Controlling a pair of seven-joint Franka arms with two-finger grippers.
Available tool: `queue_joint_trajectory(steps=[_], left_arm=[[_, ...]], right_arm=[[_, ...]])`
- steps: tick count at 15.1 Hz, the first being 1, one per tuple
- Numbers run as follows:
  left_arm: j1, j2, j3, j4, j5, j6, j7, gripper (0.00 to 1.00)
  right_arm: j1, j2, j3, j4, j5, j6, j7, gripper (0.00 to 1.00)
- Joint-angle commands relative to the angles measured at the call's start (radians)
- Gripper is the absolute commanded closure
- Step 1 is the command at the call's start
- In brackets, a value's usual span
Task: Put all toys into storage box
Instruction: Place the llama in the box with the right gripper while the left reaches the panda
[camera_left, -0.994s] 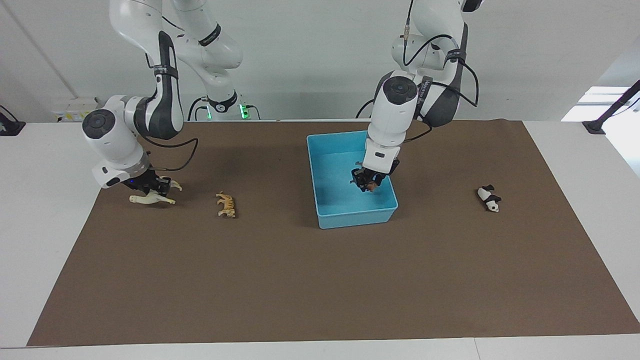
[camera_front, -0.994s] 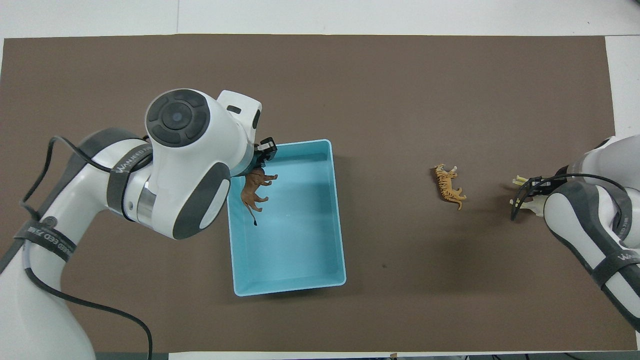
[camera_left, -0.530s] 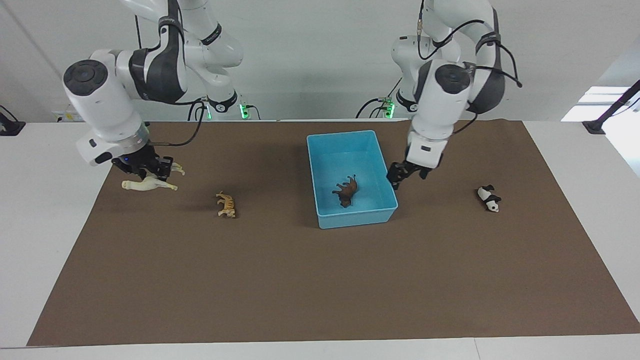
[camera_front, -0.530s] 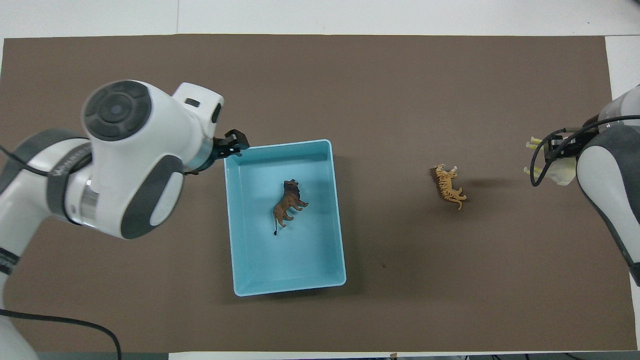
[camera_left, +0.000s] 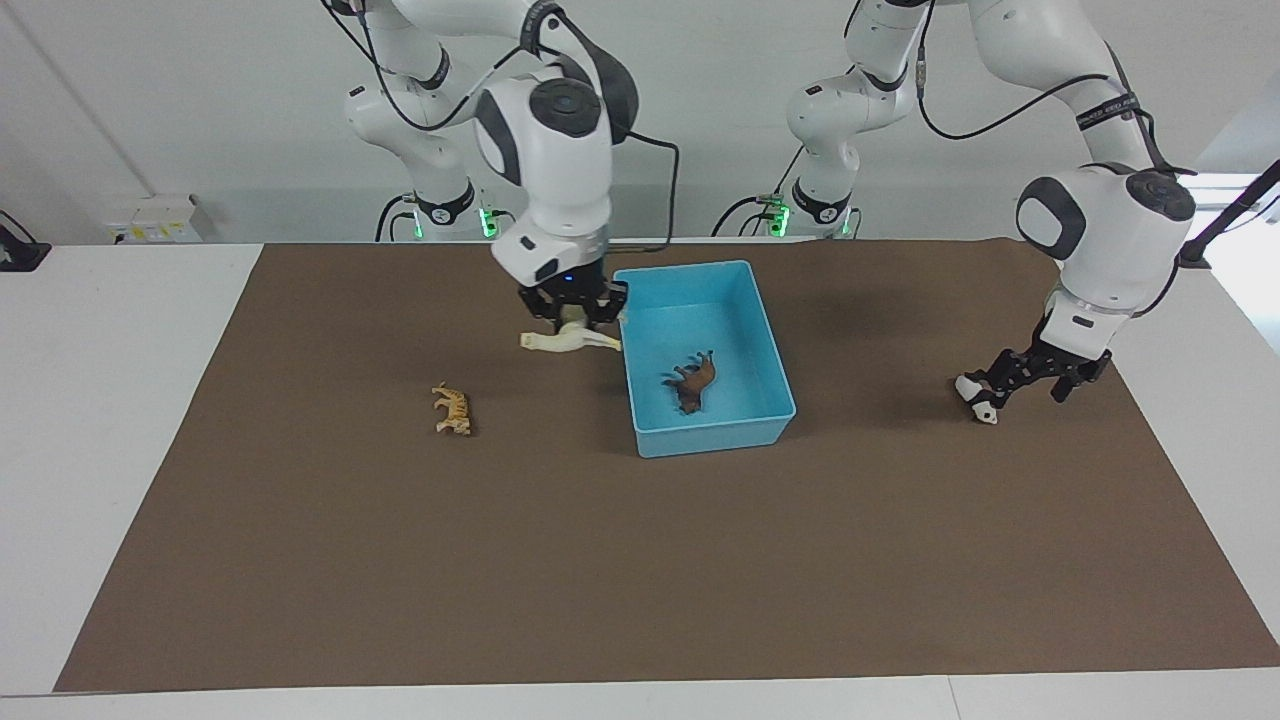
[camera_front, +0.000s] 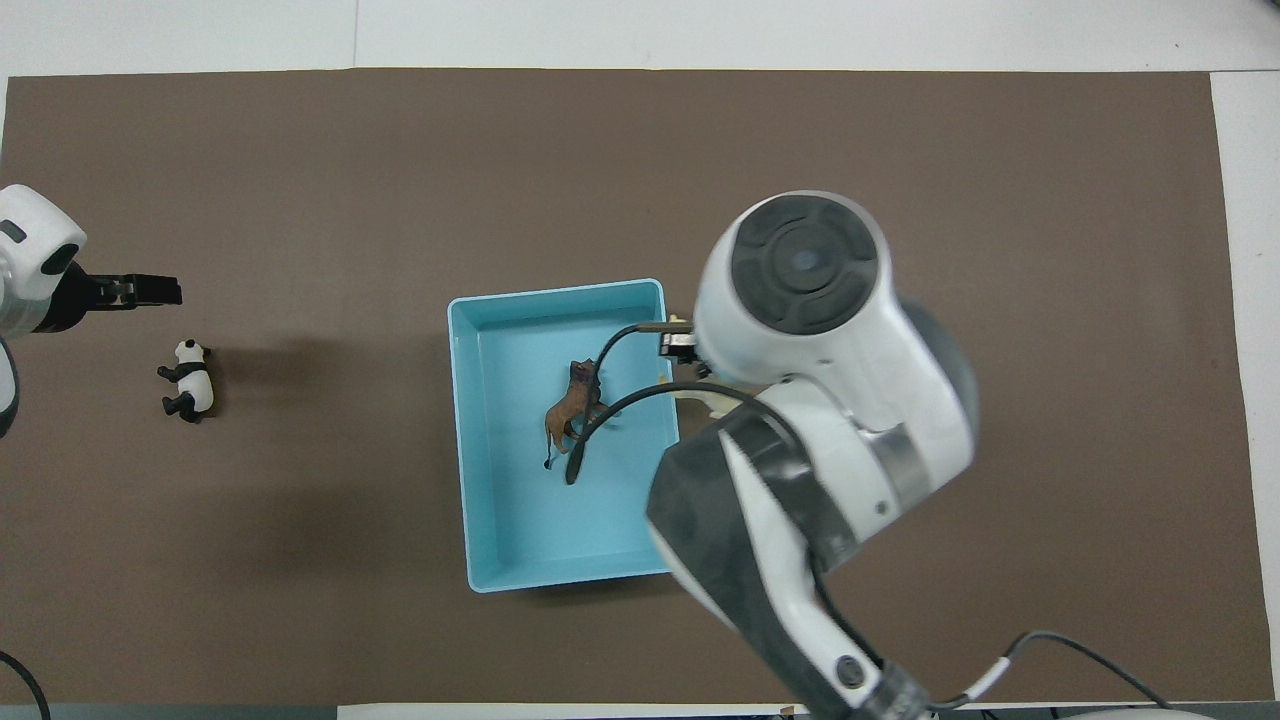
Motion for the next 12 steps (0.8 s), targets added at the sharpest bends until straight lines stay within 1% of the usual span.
queue_joint_trajectory(steps=[1,2,3,4,5,6,7,8,10,12], left_arm=[[0.029,0.035,-0.014,-0.074,-0.001,0.132,0.039,0.00],[0.031,0.046,-0.014,-0.083,-0.001,0.143,0.042,0.00],[0.032,0.058,-0.014,-0.094,-0.001,0.148,0.043,0.00],[0.034,0.074,-0.014,-0.100,-0.001,0.152,0.043,0.00],[0.044,0.077,-0.014,-0.106,-0.001,0.157,0.043,0.00],[0.052,0.077,-0.014,-0.111,-0.001,0.160,0.043,0.00],[0.052,0.077,-0.014,-0.118,-0.001,0.160,0.042,0.00],[0.054,0.077,-0.014,-0.131,-0.001,0.162,0.042,0.00],[0.076,0.072,-0.014,-0.158,0.001,0.162,0.043,0.00],[0.084,0.068,-0.014,-0.173,-0.001,0.160,0.040,0.00]], right_arm=[[0.097,0.152,-0.016,0.044,0.002,0.067,0.105,1.00],[0.128,0.205,-0.018,0.081,-0.003,0.099,0.154,1.00],[0.147,0.238,-0.019,0.078,-0.026,0.155,0.203,1.00],[0.145,0.243,-0.018,0.054,-0.032,0.192,0.220,1.00],[0.139,0.243,-0.016,0.049,-0.031,0.186,0.225,1.00],[0.142,0.241,-0.016,0.050,-0.024,0.179,0.235,0.47],[0.144,0.240,-0.018,0.058,-0.023,0.162,0.264,0.01],[0.138,0.240,-0.018,0.069,-0.021,0.141,0.287,0.00],[0.116,0.246,-0.028,0.144,-0.020,0.050,0.300,0.00],[0.026,0.222,-0.036,0.225,0.003,-0.043,0.295,0.00]])
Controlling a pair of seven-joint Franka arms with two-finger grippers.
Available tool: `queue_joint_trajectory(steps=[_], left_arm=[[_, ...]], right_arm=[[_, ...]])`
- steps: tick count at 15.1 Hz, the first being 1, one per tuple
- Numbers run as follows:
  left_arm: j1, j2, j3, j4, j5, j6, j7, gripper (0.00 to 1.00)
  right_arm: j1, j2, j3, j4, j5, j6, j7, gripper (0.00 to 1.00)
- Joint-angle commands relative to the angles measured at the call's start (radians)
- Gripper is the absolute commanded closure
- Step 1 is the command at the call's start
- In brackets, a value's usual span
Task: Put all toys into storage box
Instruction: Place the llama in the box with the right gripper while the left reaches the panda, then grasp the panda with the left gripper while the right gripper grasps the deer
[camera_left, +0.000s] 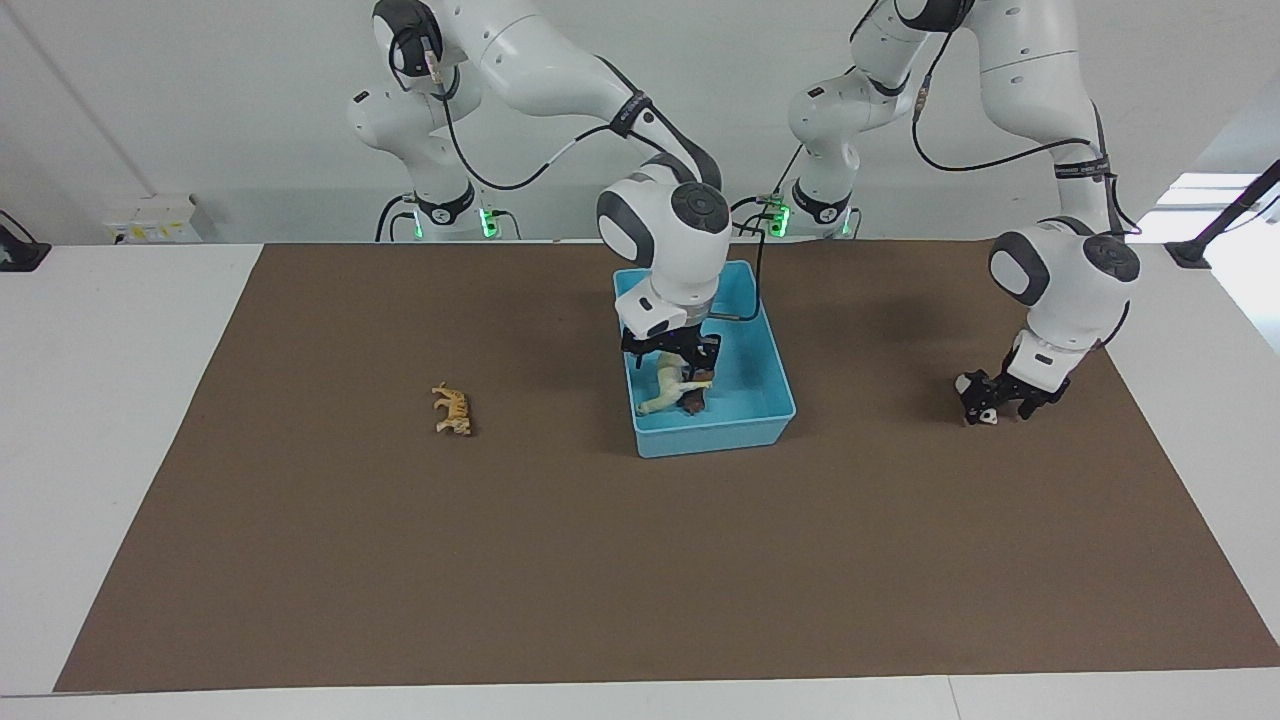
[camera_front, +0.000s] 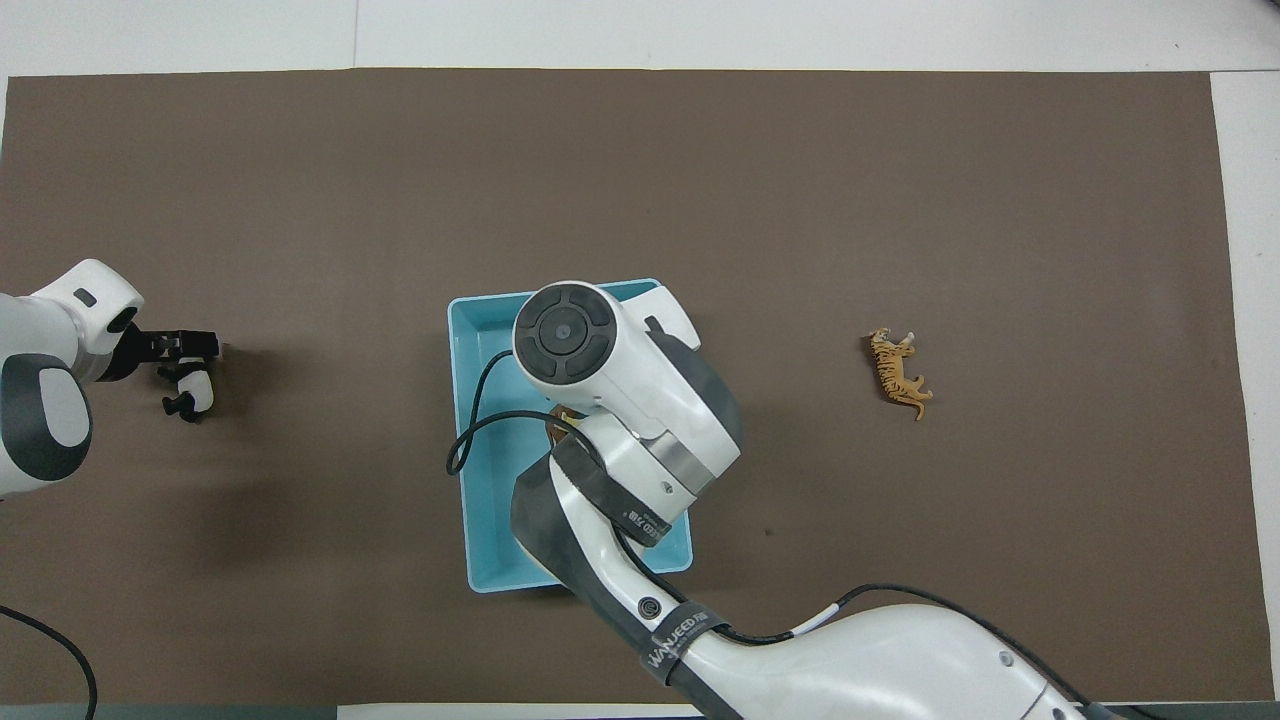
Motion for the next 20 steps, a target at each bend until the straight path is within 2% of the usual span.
queue_joint_trajectory(steps=[1,2,3,6,7,9,11,14,18,20], left_arm=[[0.024,-0.021,-0.011,-0.048,-0.001,0.029,0.014,0.00],[0.024,-0.022,-0.011,-0.057,-0.001,0.029,0.012,0.00],[0.024,-0.025,-0.011,-0.062,-0.001,0.029,0.011,0.04],[0.020,-0.025,-0.011,-0.057,-0.001,0.018,0.003,0.95],[0.015,-0.025,-0.013,-0.054,-0.001,0.016,0.002,1.00],[0.009,-0.025,-0.013,-0.045,0.001,0.004,-0.021,1.00],[0.001,-0.027,-0.014,0.005,-0.001,-0.055,-0.040,1.00],[-0.067,-0.028,-0.014,0.185,-0.001,-0.265,-0.153,1.00],[-0.201,-0.024,-0.025,0.436,-0.015,-0.566,-0.422,1.00],[-0.300,-0.030,-0.027,0.483,-0.031,-0.645,-0.599,1.00]], right_arm=[[-0.140,-0.040,0.004,0.111,0.033,-0.126,-0.006,0.00],[-0.204,-0.076,0.006,0.114,0.039,-0.134,-0.022,0.00],[-0.255,-0.096,0.010,0.112,0.046,-0.135,-0.060,0.00],[-0.346,-0.113,0.003,0.089,0.044,-0.160,-0.268,0.00],[-0.382,-0.133,0.003,0.041,0.043,-0.157,-0.380,0.00],[-0.450,-0.174,0.001,-0.070,0.043,-0.134,-0.547,0.00],[-0.478,-0.237,0.001,-0.246,0.038,-0.012,-0.675,0.00],[-0.515,-0.314,0.001,-0.491,0.027,0.223,-0.747,0.00],[-0.512,-0.338,0.001,-0.654,0.027,0.386,-0.792,0.00],[-0.518,-0.350,0.001,-0.722,0.027,0.487,-0.821,0.00]])
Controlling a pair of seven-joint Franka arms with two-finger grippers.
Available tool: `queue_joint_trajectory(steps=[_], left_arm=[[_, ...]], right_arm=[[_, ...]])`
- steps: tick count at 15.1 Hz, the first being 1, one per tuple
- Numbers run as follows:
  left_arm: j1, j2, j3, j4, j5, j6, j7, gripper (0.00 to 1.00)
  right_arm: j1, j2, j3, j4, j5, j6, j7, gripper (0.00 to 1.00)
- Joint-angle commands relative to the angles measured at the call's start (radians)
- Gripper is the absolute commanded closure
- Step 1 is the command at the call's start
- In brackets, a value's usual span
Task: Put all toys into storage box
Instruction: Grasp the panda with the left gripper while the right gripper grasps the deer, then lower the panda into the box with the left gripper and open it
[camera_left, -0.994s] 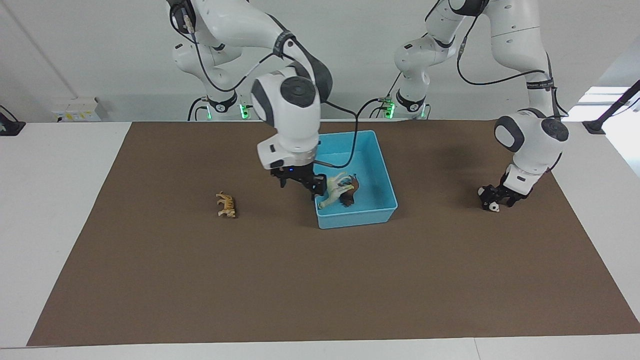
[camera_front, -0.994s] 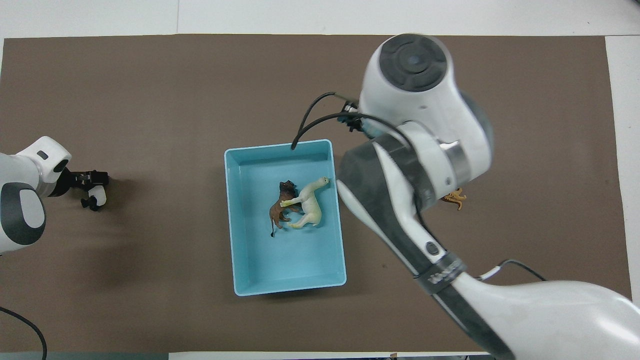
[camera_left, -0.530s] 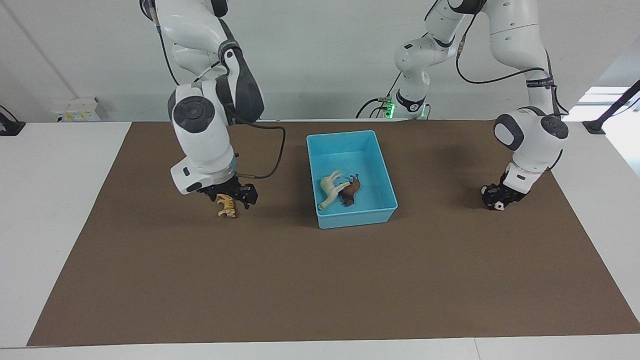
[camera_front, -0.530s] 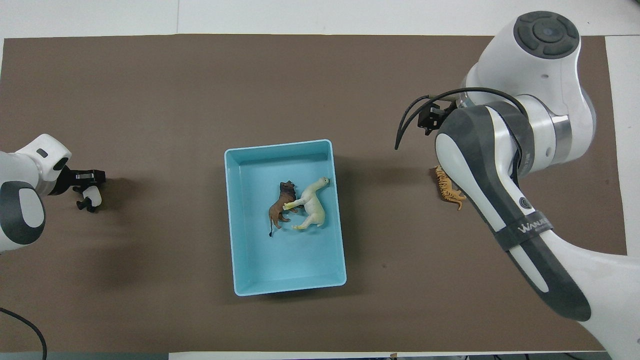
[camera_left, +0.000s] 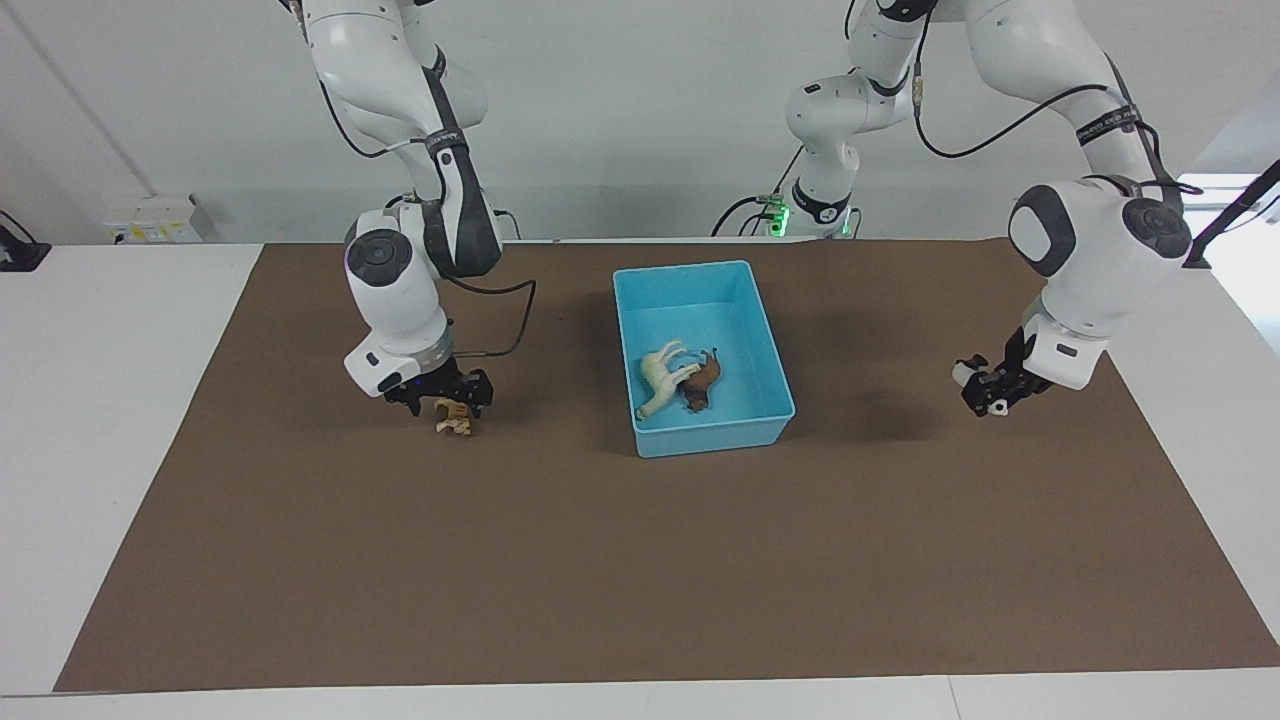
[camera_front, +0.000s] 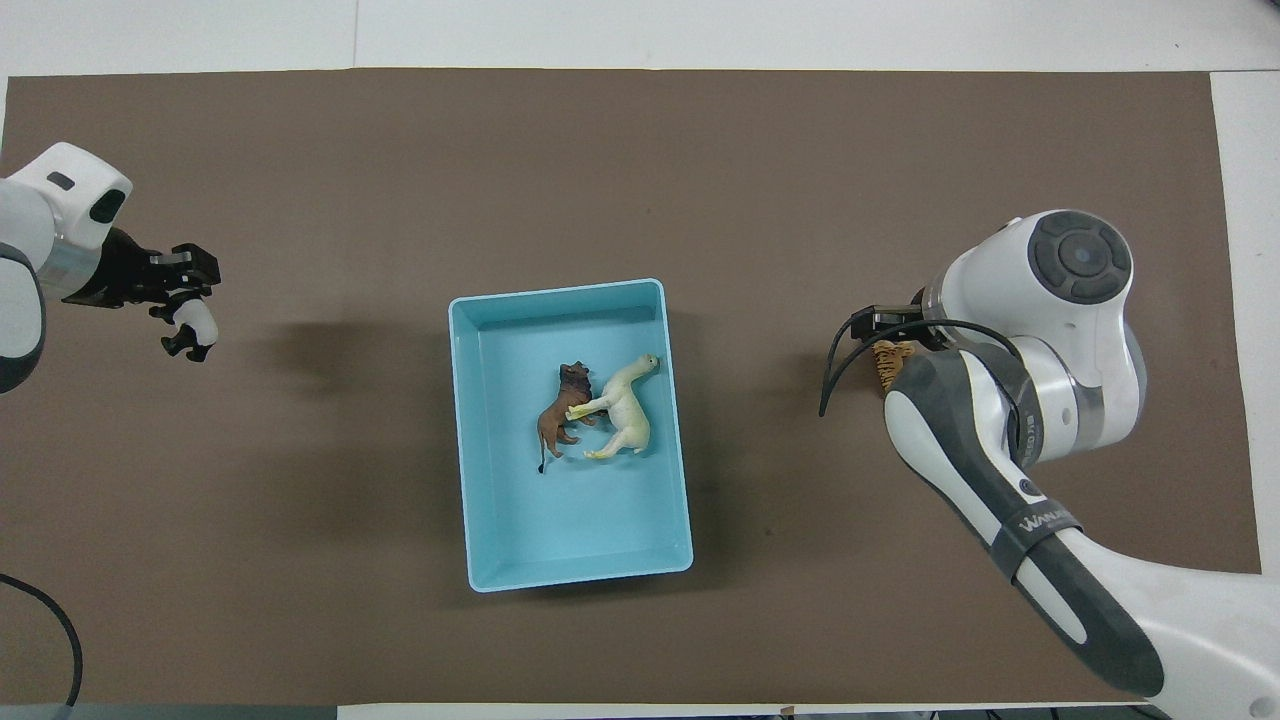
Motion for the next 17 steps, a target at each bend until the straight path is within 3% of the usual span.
queue_joint_trajectory(steps=[1,3,6,8,10,11,12,13,14,17], left_arm=[[-0.154,-0.005,0.011,0.059,-0.018,-0.095,-0.259,1.00],[-0.286,-0.012,0.012,0.039,-0.016,-0.078,-0.473,1.00],[-0.391,-0.054,0.011,-0.065,-0.016,0.000,-0.602,1.00],[-0.435,-0.109,0.011,-0.197,-0.016,0.083,-0.628,1.00],[-0.463,-0.124,0.011,-0.242,-0.016,0.148,-0.681,0.97],[-0.472,-0.123,0.011,-0.236,-0.016,0.145,-0.698,0.83],[-0.474,-0.121,0.011,-0.230,-0.016,0.143,-0.701,0.56],[-0.481,-0.121,0.011,-0.228,-0.016,0.140,-0.701,0.12],[-0.484,-0.126,0.012,-0.227,-0.016,0.134,-0.701,0.00],[-0.471,-0.172,0.021,-0.190,-0.012,0.068,-0.685,0.00]], right_arm=[[-0.015,-0.057,0.008,-0.128,-0.005,0.116,-0.048,0.00],[-0.018,-0.060,0.008,-0.140,-0.005,0.132,-0.055,0.00],[-0.019,-0.063,0.008,-0.182,-0.005,0.197,-0.061,0.00],[-0.019,-0.051,0.008,-0.206,-0.005,0.247,-0.052,0.13],[-0.018,-0.036,0.008,-0.217,-0.005,0.290,-0.055,0.34],[-0.016,-0.036,0.008,-0.216,-0.005,0.284,-0.049,0.70],[-0.013,-0.037,0.008,-0.211,-0.005,0.274,-0.033,1.00],[-0.011,-0.037,0.008,-0.206,-0.005,0.258,-0.004,1.00],[-0.005,-0.037,0.008,-0.194,-0.005,0.233,0.014,1.00],[-0.004,-0.039,0.008,-0.105,-0.005,0.095,0.037,1.00]])
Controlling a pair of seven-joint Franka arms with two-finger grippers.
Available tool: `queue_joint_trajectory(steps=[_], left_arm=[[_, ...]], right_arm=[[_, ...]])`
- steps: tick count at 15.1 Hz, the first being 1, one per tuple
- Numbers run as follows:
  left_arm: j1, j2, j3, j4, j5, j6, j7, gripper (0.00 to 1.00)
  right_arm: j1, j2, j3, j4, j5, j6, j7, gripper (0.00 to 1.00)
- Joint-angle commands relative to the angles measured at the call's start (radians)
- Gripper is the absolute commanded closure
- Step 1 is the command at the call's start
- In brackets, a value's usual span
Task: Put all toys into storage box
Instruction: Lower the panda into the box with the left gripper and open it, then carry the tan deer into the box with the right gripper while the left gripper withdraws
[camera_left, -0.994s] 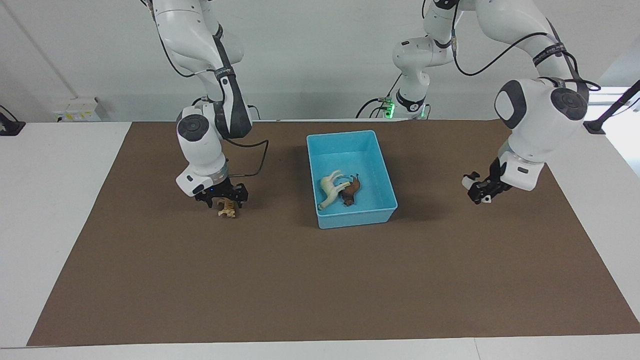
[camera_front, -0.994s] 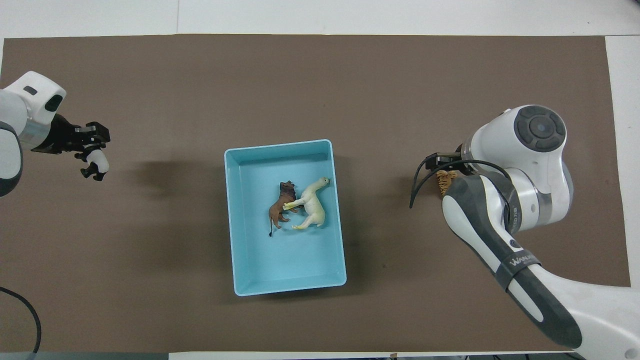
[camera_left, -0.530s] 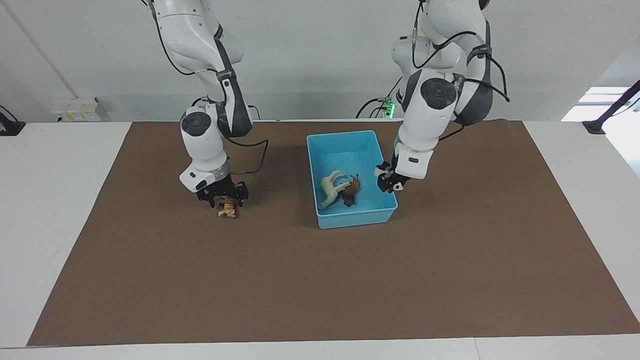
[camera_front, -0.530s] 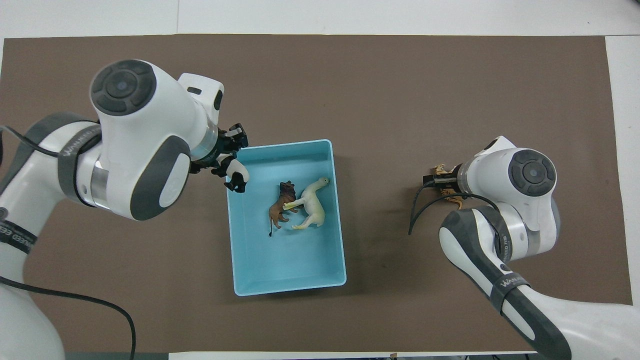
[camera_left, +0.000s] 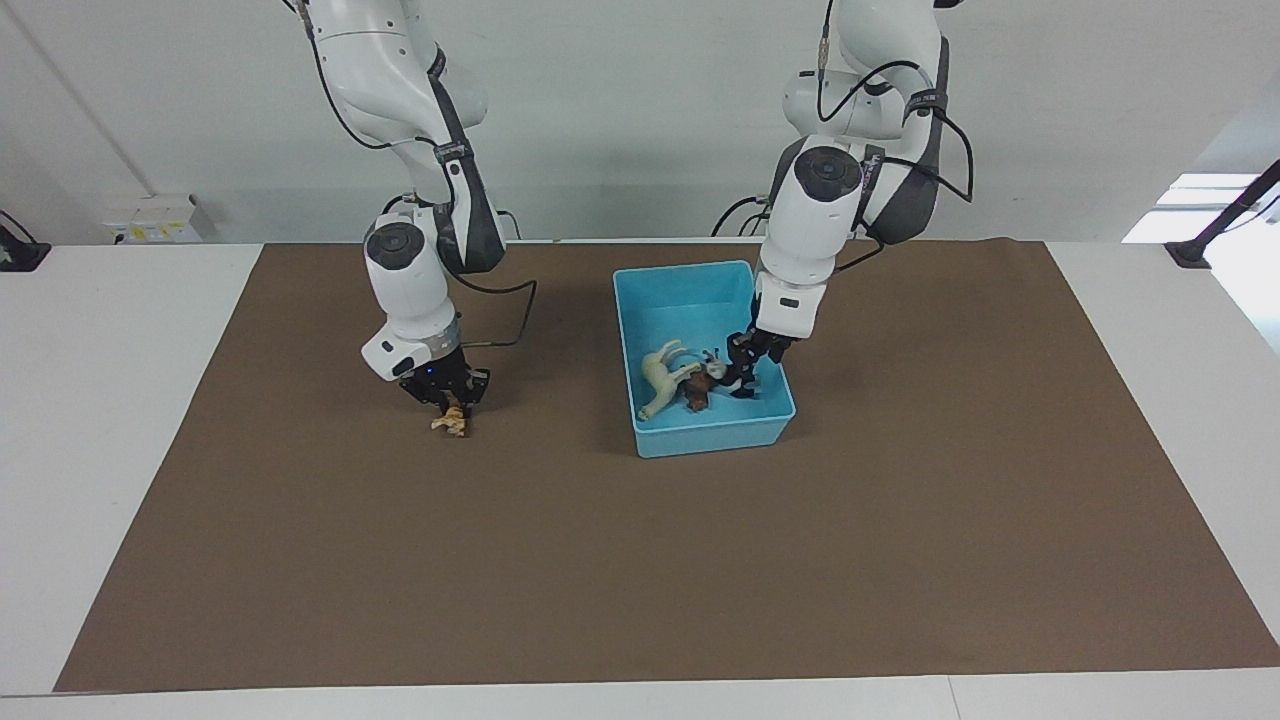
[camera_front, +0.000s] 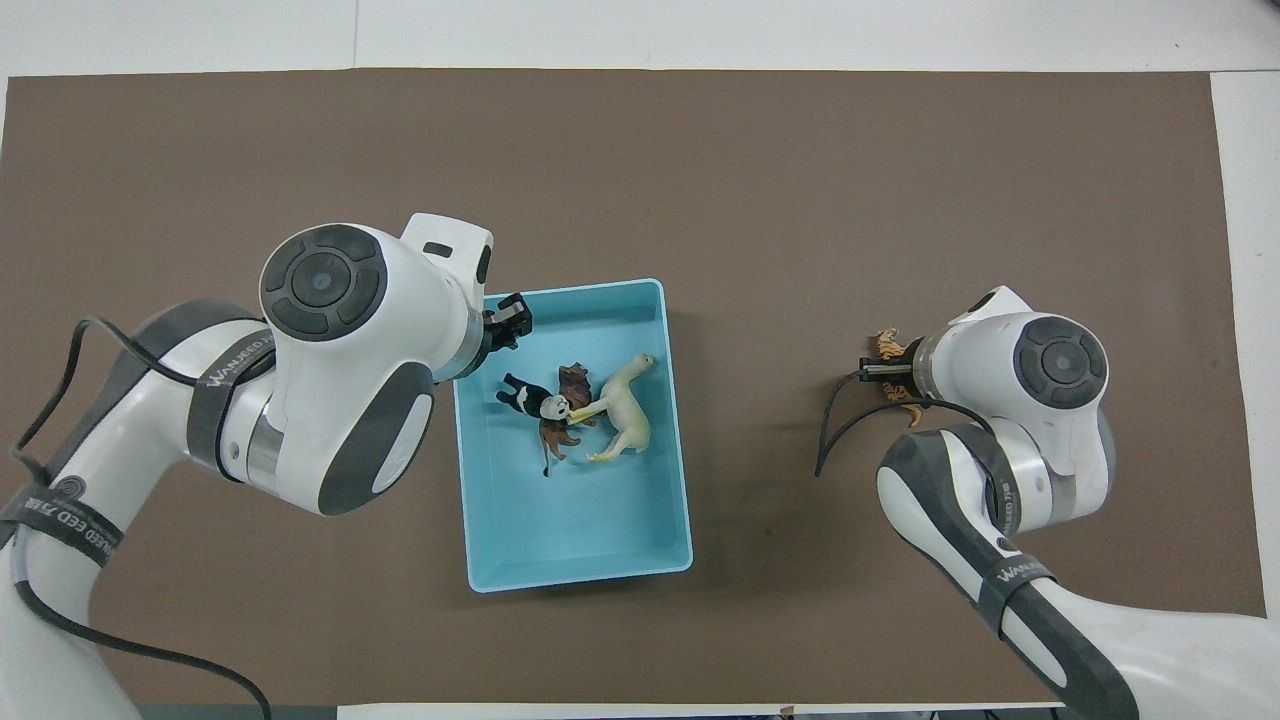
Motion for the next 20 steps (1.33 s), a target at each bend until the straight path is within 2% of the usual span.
queue_joint_trajectory(steps=[1,3,5,6,8,9,11,13,15,16,18,19,20], left_arm=[[0.022,-0.078,0.027,0.024,0.003,-0.086,0.032,0.00],[0.113,-0.100,0.024,0.085,0.003,-0.175,0.200,0.00],[0.180,-0.102,0.029,0.165,0.003,-0.286,0.379,0.00],[0.223,-0.102,0.027,0.220,0.005,-0.365,0.508,0.00],[0.285,-0.097,0.029,0.302,0.005,-0.488,0.747,0.00],[0.312,-0.102,0.029,0.313,0.005,-0.534,0.821,0.00],[0.335,-0.161,0.029,0.290,0.006,-0.588,0.901,0.00],[0.366,-0.172,0.024,0.264,0.006,-0.575,0.929,0.00],[0.365,-0.169,0.024,0.264,0.003,-0.564,0.929,0.00],[0.363,-0.158,0.029,0.276,0.005,-0.552,0.929,0.00],[0.357,-0.079,0.029,0.369,0.008,-0.587,0.929,0.00],[0.340,-0.074,0.029,0.380,0.008,-0.594,0.929,0.00],[0.325,-0.079,0.036,0.371,0.006,-0.598,0.929,0.00]], right_arm=[[-0.002,-0.002,0.006,0.091,-0.004,-0.121,0.028,1.00],[0.019,-0.002,0.008,0.213,-0.004,-0.270,0.058,1.00],[0.067,0.030,0.017,0.431,0.002,-0.488,0.168,1.00],[0.129,0.079,0.019,0.567,0.011,-0.580,0.255,1.00],[0.215,0.121,0.019,0.700,0.015,-0.641,0.368,1.00],[0.275,0.136,0.019,0.723,0.019,-0.630,0.420,1.00],[0.380,0.146,0.019,0.733,0.031,-0.604,0.526,1.00],[0.459,0.156,0.019,0.731,0.037,-0.552,0.566,1.00],[0.542,0.220,0.017,0.733,0.029,-0.528,0.629,1.00],[0.574,0.248,0.016,0.729,0.019,-0.479,0.668,1.00],[0.581,0.251,0.017,0.678,0.011,-0.425,0.686,1.00],[0.582,0.250,0.017,0.674,0.012,-0.431,0.693,0.24],[0.585,0.248,0.017,0.680,0.015,-0.443,0.715,0.00]])
